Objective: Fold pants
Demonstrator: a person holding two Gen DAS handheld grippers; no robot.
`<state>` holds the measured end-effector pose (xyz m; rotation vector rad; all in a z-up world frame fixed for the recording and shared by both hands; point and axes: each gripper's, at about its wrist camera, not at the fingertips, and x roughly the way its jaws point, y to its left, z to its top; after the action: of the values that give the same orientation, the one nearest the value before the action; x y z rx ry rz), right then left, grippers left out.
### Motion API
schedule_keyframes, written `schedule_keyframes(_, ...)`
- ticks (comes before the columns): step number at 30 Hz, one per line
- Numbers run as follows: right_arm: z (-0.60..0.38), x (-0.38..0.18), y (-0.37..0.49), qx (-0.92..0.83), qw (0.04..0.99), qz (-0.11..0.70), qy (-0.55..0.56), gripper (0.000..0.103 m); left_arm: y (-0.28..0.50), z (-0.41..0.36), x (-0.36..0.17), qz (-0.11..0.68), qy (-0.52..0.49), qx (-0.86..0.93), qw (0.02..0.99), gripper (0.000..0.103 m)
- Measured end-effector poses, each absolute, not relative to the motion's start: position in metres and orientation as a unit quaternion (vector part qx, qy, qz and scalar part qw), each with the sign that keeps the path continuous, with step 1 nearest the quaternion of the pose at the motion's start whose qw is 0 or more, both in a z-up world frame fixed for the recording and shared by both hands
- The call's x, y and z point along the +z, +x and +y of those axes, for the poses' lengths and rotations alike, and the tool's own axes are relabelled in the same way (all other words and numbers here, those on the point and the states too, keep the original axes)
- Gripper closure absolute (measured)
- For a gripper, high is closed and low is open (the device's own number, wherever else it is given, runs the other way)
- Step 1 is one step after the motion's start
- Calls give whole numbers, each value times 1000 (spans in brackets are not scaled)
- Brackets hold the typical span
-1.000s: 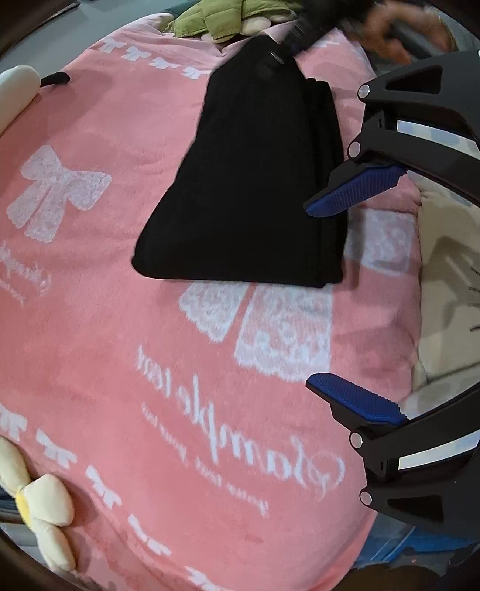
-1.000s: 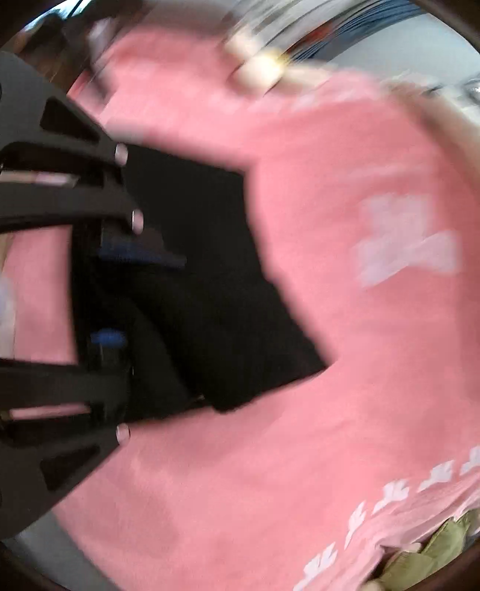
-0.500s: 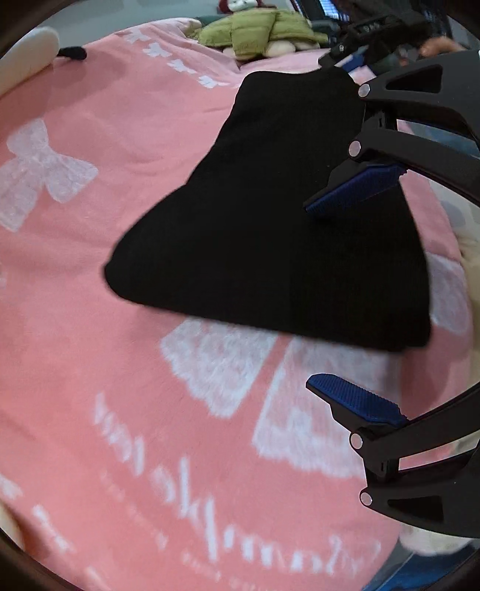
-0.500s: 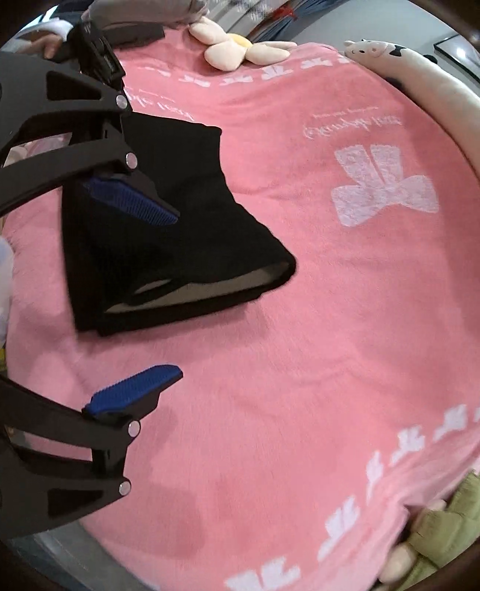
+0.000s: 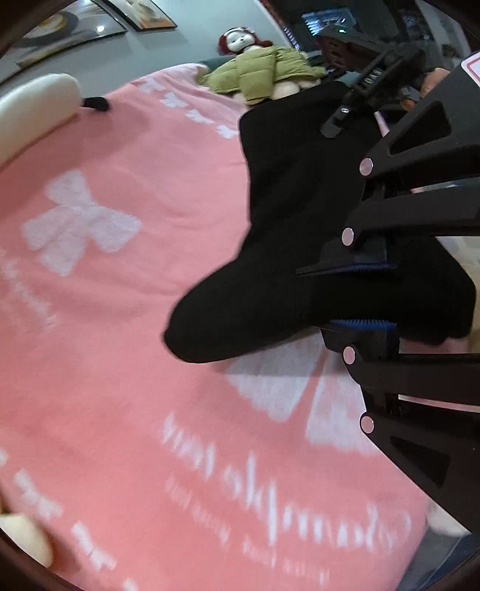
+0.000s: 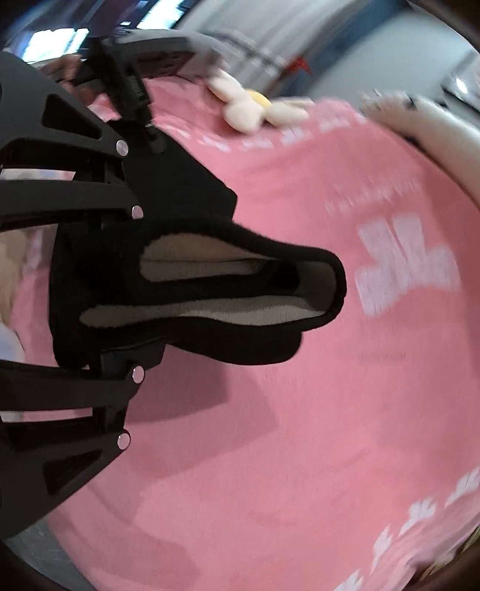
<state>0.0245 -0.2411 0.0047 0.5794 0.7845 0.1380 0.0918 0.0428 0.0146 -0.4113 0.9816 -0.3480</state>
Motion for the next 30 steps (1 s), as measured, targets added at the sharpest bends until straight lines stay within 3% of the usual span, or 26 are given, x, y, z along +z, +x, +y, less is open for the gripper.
schedule_keyframes(2,-227,-15,28,79,873,401,267,52,77,60,16,463,-169,-121,862,85)
schedule_keyframes(4,-215,-62,34,38,850,471,233,44,76,69,-9,501,-127,-70,853,74)
schedule_keyframes(6,-218,-68,20,22,848,459,262,42,71,74,-34,540,-112,-42,833,74)
schedule_keyframes(8,-221,-55,6,17,853,442,275,42,49,81,-29,517,-118,-32,847,72)
schedule_keyframes(10,-217,-40,-1,18,865,430,259,42,36,76,-18,496,-92,-10,864,56)
schedule_keyframes(13,-204,-40,10,27,862,451,230,42,27,63,-10,484,-61,-18,873,52)
schedule_keyframes(15,-194,-46,22,10,859,468,209,56,24,58,-8,486,-51,-28,872,51)
schedule_keyframes(16,-188,-45,23,3,860,468,202,77,20,55,-6,486,-47,-29,872,47)
schedule_keyframes(17,-183,-41,24,9,862,466,201,83,17,54,-5,486,-45,-28,873,45)
schedule_keyframes(19,-171,-31,21,22,867,459,194,85,12,53,-2,484,-44,-28,873,39)
schedule_keyframes(25,-136,-8,40,36,876,453,162,87,2,71,-13,498,-46,-24,865,39)
schedule_keyframes(30,-110,14,35,106,869,426,229,87,-9,80,-17,501,-39,-16,865,39)
